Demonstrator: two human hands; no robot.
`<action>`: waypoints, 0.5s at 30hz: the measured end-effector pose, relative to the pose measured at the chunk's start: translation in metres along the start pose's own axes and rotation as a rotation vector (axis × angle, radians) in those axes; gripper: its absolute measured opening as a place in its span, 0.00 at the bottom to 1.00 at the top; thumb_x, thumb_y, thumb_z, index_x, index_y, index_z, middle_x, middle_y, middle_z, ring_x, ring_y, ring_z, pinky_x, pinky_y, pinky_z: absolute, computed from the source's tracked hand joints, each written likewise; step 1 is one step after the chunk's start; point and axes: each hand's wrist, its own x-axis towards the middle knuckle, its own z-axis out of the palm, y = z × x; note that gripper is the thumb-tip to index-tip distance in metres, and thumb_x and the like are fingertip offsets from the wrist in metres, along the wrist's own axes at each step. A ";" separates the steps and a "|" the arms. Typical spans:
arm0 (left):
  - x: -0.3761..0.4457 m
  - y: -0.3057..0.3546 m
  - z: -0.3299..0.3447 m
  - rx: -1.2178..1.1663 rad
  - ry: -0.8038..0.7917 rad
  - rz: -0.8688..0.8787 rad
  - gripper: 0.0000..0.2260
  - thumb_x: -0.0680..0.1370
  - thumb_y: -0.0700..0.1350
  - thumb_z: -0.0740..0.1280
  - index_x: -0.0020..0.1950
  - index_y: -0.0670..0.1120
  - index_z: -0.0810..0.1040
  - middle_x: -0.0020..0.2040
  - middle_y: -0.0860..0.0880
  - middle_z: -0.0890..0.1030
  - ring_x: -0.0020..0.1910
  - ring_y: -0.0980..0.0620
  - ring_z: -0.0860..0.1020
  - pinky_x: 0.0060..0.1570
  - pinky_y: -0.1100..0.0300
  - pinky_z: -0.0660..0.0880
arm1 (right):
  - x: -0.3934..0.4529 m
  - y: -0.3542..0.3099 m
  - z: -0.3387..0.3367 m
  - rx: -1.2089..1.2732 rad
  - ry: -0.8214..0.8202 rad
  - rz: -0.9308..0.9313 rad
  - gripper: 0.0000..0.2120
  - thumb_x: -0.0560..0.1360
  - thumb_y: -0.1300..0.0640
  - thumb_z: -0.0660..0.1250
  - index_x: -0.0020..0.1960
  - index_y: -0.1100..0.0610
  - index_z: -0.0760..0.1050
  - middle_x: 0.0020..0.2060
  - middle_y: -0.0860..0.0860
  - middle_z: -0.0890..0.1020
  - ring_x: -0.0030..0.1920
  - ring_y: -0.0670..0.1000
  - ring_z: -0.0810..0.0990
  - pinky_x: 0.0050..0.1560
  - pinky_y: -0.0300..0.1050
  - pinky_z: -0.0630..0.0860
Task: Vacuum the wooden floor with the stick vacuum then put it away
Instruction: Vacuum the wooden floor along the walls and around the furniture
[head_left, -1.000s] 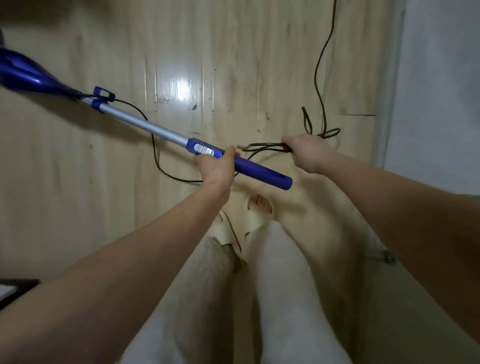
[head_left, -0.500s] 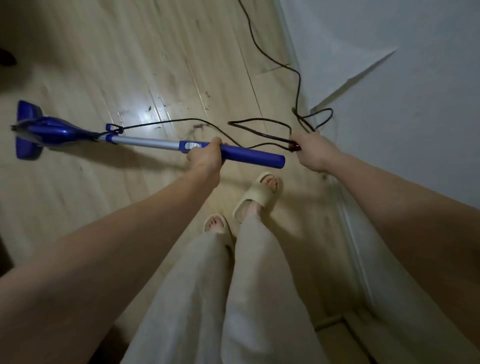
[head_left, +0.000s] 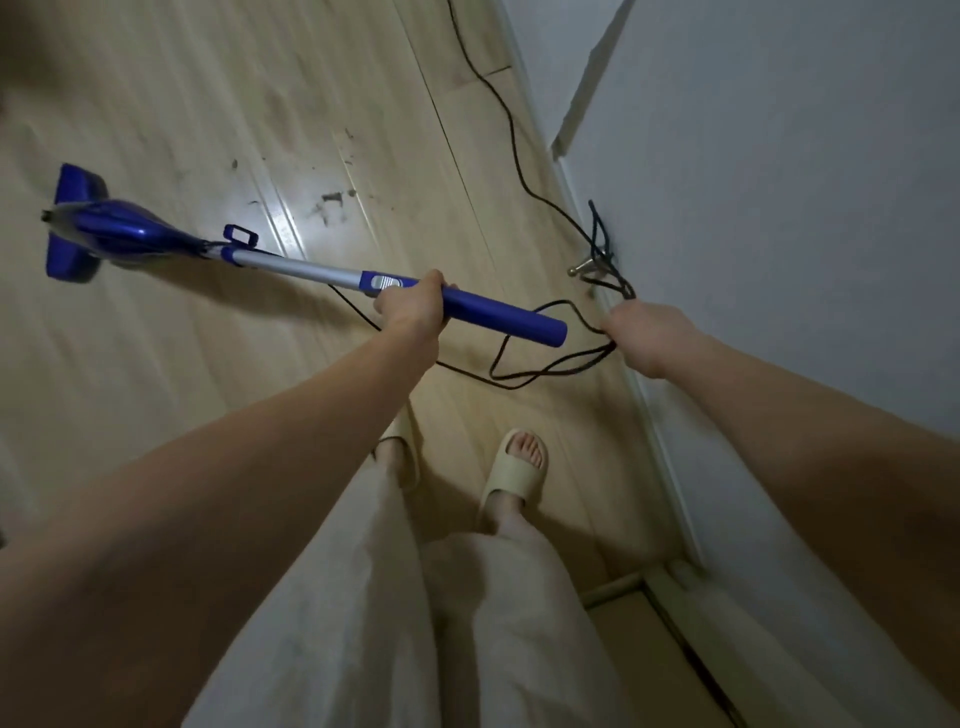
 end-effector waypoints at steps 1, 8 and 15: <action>-0.002 -0.015 0.003 0.014 -0.001 -0.001 0.26 0.75 0.37 0.67 0.70 0.41 0.60 0.46 0.45 0.78 0.39 0.54 0.81 0.53 0.55 0.79 | -0.004 0.003 0.010 -0.048 -0.002 -0.012 0.14 0.77 0.68 0.57 0.61 0.61 0.74 0.58 0.58 0.77 0.58 0.59 0.78 0.51 0.50 0.75; -0.006 -0.098 0.026 0.049 -0.016 -0.013 0.23 0.76 0.36 0.66 0.69 0.39 0.63 0.41 0.46 0.80 0.36 0.54 0.80 0.46 0.57 0.79 | -0.024 0.017 0.080 -0.031 -0.184 -0.012 0.14 0.78 0.64 0.58 0.62 0.59 0.73 0.59 0.56 0.76 0.57 0.55 0.76 0.53 0.47 0.73; -0.031 -0.099 0.026 0.048 -0.025 0.012 0.21 0.76 0.36 0.66 0.67 0.39 0.63 0.42 0.45 0.79 0.36 0.53 0.80 0.41 0.58 0.80 | -0.045 0.012 0.058 0.652 0.001 0.135 0.13 0.77 0.66 0.58 0.58 0.61 0.77 0.56 0.58 0.79 0.55 0.57 0.77 0.53 0.47 0.74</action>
